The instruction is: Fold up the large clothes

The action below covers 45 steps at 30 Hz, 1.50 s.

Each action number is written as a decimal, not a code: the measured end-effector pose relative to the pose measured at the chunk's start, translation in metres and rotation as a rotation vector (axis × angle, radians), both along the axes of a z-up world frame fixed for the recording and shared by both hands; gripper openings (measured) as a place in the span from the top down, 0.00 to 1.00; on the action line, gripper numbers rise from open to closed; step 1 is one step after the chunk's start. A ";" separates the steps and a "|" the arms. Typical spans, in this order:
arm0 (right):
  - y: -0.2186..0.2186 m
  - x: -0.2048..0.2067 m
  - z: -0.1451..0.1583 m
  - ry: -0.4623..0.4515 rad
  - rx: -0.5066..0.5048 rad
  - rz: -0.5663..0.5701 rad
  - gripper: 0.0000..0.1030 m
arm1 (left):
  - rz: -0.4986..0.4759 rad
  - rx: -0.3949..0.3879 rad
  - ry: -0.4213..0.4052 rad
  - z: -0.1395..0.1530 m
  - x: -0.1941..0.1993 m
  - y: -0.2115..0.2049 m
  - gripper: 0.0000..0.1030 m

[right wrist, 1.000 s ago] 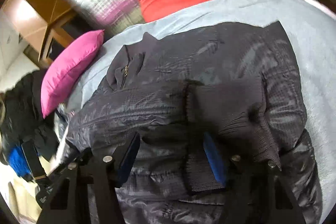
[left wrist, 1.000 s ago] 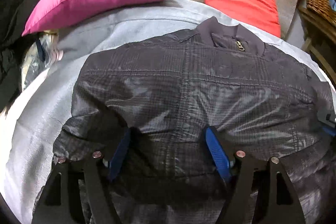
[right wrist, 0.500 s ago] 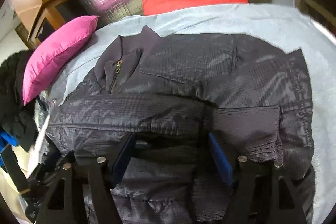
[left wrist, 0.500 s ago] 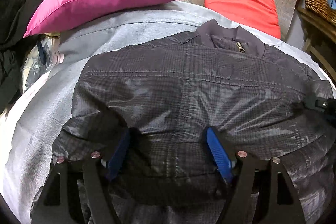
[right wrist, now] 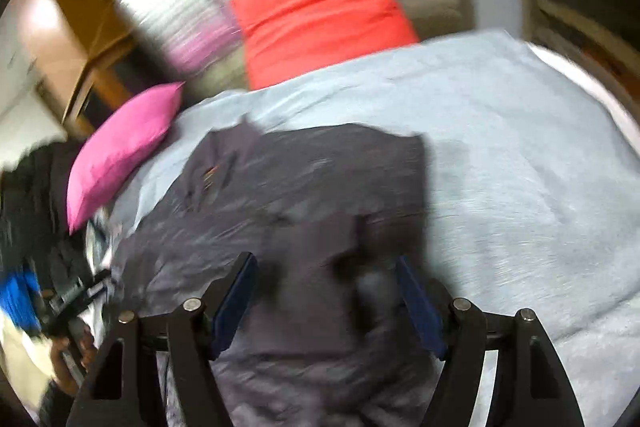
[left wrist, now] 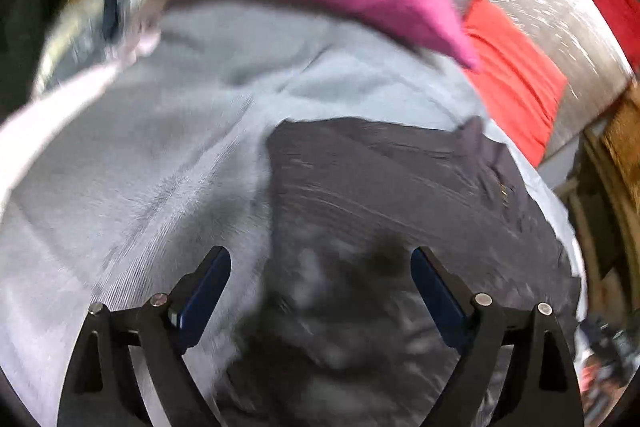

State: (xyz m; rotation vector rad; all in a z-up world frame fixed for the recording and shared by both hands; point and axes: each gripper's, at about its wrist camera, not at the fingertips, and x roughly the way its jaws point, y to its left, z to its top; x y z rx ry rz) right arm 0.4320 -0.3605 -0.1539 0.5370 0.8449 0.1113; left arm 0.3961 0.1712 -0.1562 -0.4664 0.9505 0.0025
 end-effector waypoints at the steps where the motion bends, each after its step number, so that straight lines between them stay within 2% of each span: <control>1: -0.009 0.009 -0.009 0.020 0.033 -0.002 0.27 | -0.002 -0.019 0.020 -0.005 0.007 0.004 0.11; 3: -0.016 0.024 -0.020 0.040 0.045 0.008 0.27 | -0.039 -0.045 0.033 -0.010 0.018 0.001 0.11; 6: -0.019 0.045 -0.026 0.028 0.107 0.026 0.27 | -0.092 -0.015 0.006 -0.006 0.025 -0.012 0.11; 7: -0.017 0.050 -0.026 0.021 0.105 0.032 0.27 | -0.114 0.007 -0.002 -0.005 0.029 -0.018 0.21; 8: -0.014 0.056 -0.026 0.029 0.081 0.048 0.34 | -0.133 0.029 -0.006 -0.006 0.032 -0.023 0.35; 9: -0.010 0.057 -0.026 0.047 0.053 0.055 0.73 | -0.141 0.078 0.015 -0.008 0.037 -0.027 0.63; 10: -0.005 0.057 -0.023 0.056 0.000 0.055 0.81 | -0.139 0.096 0.022 -0.009 0.040 -0.028 0.73; 12: 0.003 0.047 -0.006 -0.006 -0.060 0.046 0.85 | -0.125 0.116 0.010 -0.006 0.042 -0.027 0.80; 13: 0.005 0.041 0.000 -0.041 -0.096 0.046 0.85 | -0.124 0.134 0.003 -0.009 0.042 -0.028 0.80; 15: -0.001 0.053 -0.026 0.071 -0.103 0.033 0.83 | -0.116 0.181 0.015 -0.018 0.043 -0.031 0.79; 16: -0.005 0.057 -0.041 0.114 -0.074 0.010 0.78 | -0.114 0.217 0.012 -0.014 0.041 -0.035 0.74; 17: -0.007 0.054 -0.038 0.090 -0.059 -0.005 0.73 | -0.108 0.257 0.017 -0.008 0.040 -0.039 0.71; 18: -0.006 0.051 -0.033 0.074 -0.052 -0.019 0.63 | -0.104 0.267 0.015 -0.003 0.038 -0.040 0.62; 19: -0.005 0.045 -0.025 0.057 -0.038 -0.018 0.43 | -0.095 0.258 0.008 0.004 0.033 -0.039 0.48; 20: -0.003 0.039 -0.018 0.037 -0.055 -0.020 0.19 | -0.086 0.238 -0.007 0.011 0.027 -0.036 0.41; 21: 0.000 0.031 -0.007 0.009 -0.110 -0.033 0.19 | -0.069 0.203 -0.049 0.022 0.015 -0.033 0.32; 23: 0.011 0.010 0.021 -0.066 -0.221 -0.046 0.19 | -0.067 0.174 -0.134 0.041 -0.011 -0.033 0.31; 26: 0.030 -0.014 0.052 -0.172 -0.203 -0.003 0.19 | -0.103 0.163 -0.205 0.055 -0.034 -0.043 0.31; 28: 0.053 -0.019 0.061 -0.203 -0.201 0.052 0.19 | -0.108 0.206 -0.205 0.051 -0.047 -0.048 0.31; 29: 0.070 -0.020 0.061 -0.209 -0.228 0.089 0.19 | -0.097 0.224 -0.165 0.041 -0.049 -0.049 0.31; 31: 0.096 -0.016 0.047 -0.177 -0.307 0.138 0.19 | -0.110 0.253 -0.065 0.015 -0.042 -0.048 0.31; 32: 0.108 -0.011 0.034 -0.130 -0.357 0.156 0.19 | -0.118 0.267 -0.018 0.003 -0.040 -0.047 0.31; 33: 0.118 -0.004 0.011 -0.035 -0.429 0.185 0.22 | -0.126 0.248 -0.004 -0.007 -0.041 -0.045 0.31; 34: 0.124 0.002 -0.013 0.050 -0.469 0.212 0.22 | -0.116 0.225 -0.027 -0.006 -0.044 -0.041 0.31; 36: 0.124 -0.001 -0.012 0.028 -0.473 0.182 0.21 | -0.086 0.203 -0.040 0.006 -0.051 -0.036 0.31; 37: 0.125 -0.002 -0.003 0.032 -0.468 0.171 0.21 | -0.066 0.190 -0.089 0.018 -0.059 -0.032 0.31; 38: 0.126 -0.009 0.008 -0.002 -0.466 0.169 0.22 | -0.048 0.174 -0.143 0.029 -0.068 -0.027 0.31; 40: 0.130 -0.023 0.029 -0.079 -0.475 0.170 0.22 | -0.025 0.136 -0.167 0.036 -0.075 -0.015 0.31; 42: 0.131 -0.028 0.034 -0.094 -0.457 0.173 0.22 | 0.006 0.123 -0.061 0.016 -0.063 -0.005 0.33; 43: 0.133 -0.024 0.026 -0.058 -0.463 0.185 0.22 | 0.011 0.090 0.013 0.000 -0.056 0.001 0.40; 44: 0.132 -0.019 0.012 0.004 -0.468 0.202 0.22 | 0.019 0.036 0.053 -0.014 -0.054 0.006 0.40; 45: 0.129 -0.014 -0.003 0.065 -0.458 0.217 0.21 | 0.021 0.052 0.025 -0.011 -0.055 0.003 0.41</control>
